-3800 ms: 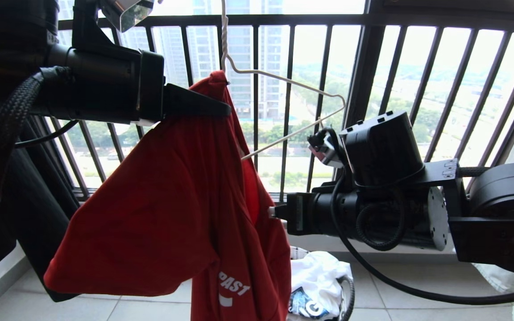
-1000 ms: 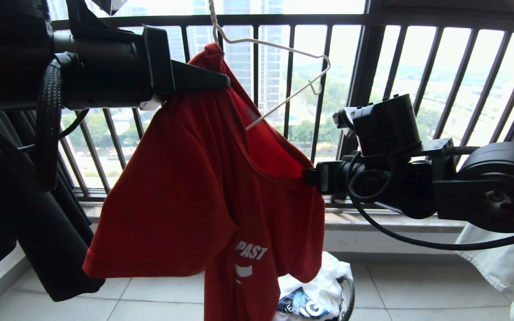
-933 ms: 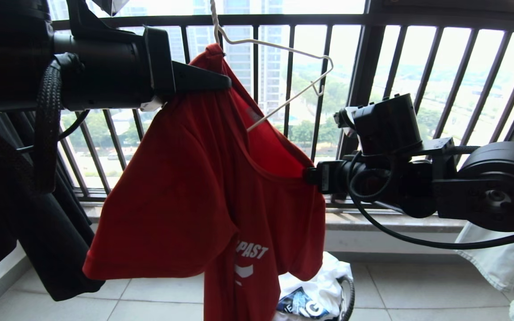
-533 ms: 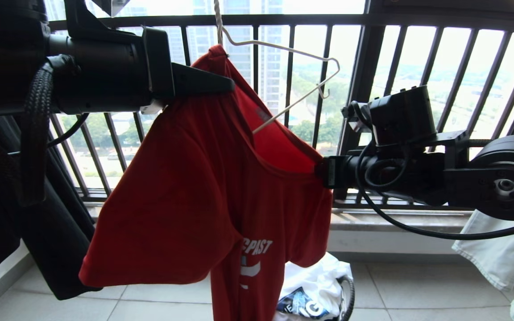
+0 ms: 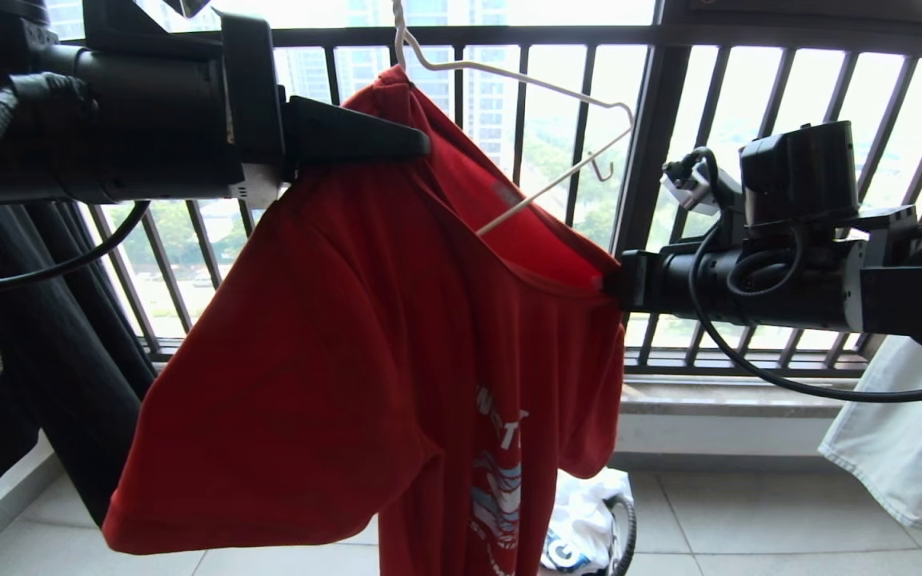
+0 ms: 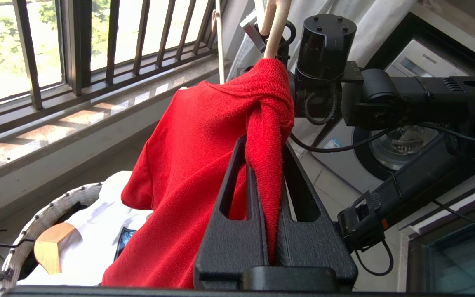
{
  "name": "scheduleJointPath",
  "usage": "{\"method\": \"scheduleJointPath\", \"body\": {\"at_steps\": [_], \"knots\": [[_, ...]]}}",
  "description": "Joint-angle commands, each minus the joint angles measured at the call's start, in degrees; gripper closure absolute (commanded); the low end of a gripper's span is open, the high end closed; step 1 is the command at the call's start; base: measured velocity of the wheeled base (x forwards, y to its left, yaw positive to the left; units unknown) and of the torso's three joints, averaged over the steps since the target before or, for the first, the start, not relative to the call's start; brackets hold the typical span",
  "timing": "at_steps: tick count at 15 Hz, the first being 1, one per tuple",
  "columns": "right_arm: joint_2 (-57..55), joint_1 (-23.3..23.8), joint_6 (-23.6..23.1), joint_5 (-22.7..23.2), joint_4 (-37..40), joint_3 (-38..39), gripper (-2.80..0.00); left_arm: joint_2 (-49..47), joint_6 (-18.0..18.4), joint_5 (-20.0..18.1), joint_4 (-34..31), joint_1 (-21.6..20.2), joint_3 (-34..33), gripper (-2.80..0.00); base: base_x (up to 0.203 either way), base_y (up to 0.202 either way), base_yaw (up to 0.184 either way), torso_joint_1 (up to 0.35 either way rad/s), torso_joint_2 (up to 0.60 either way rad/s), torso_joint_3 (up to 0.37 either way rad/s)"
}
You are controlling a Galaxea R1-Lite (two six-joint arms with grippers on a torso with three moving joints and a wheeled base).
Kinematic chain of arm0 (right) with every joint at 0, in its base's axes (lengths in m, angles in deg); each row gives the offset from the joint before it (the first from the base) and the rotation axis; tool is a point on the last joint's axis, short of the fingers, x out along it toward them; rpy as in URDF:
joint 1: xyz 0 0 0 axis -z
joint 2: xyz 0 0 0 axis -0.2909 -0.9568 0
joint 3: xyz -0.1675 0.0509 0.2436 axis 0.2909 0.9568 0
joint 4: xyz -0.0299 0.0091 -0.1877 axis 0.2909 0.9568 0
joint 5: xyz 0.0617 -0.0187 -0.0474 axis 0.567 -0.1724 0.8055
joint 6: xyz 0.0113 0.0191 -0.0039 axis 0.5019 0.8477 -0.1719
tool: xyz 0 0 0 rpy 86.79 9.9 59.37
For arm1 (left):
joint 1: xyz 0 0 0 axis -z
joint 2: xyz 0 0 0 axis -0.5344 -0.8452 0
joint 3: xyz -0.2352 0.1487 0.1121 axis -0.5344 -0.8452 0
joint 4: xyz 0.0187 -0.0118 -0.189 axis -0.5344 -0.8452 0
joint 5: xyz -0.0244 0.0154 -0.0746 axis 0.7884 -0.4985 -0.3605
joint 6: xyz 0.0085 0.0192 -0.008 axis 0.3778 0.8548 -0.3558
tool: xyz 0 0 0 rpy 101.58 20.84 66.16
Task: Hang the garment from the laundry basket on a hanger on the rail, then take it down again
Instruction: Hang the clothes on the clothes rack
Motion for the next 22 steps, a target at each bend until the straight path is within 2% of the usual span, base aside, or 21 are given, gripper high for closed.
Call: {"method": "scheduleJointPath", "body": {"at_steps": [1,3,7,8,11,16,22], "knots": [[0.61,1.29,0.03,3.49,0.08,0.12,0.0,1.31,-0.07,-2.24,0.15,0.05,-1.08,0.0,0.0,0.0,0.0,0.0,0.0,0.0],[1.07,2.81,-0.07,6.35,0.08,0.01,0.0,2.19,-0.05,-5.63,0.19,0.03,-2.11,0.0,0.0,0.0,0.0,0.0,0.0,0.0],[2.0,6.28,-0.08,18.29,0.38,-0.06,0.0,4.65,0.19,-10.14,0.36,0.03,-5.19,0.0,0.0,0.0,0.0,0.0,0.0,0.0],[2.02,7.18,-0.08,20.01,0.47,-0.1,0.0,4.97,0.31,-10.55,0.56,0.03,-5.38,0.0,0.0,0.0,0.0,0.0,0.0,0.0],[2.28,9.27,-0.24,20.63,3.99,-2.87,0.0,5.07,0.49,-10.55,0.59,0.03,-5.38,0.0,0.0,0.0,0.0,0.0,0.0,0.0],[1.61,11.26,-0.38,22.4,19.93,-14.74,0.0,3.66,1.98,-10.64,0.5,0.03,-5.47,0.0,0.0,0.0,0.0,0.0,0.0,0.0],[-6.74,12.81,-2.72,22.42,40.37,-34.22,0.0,2.16,2.32,-10.66,0.5,1.78,-6.17,0.0,0.0,0.0,0.0,0.0,0.0,0.0]]}}
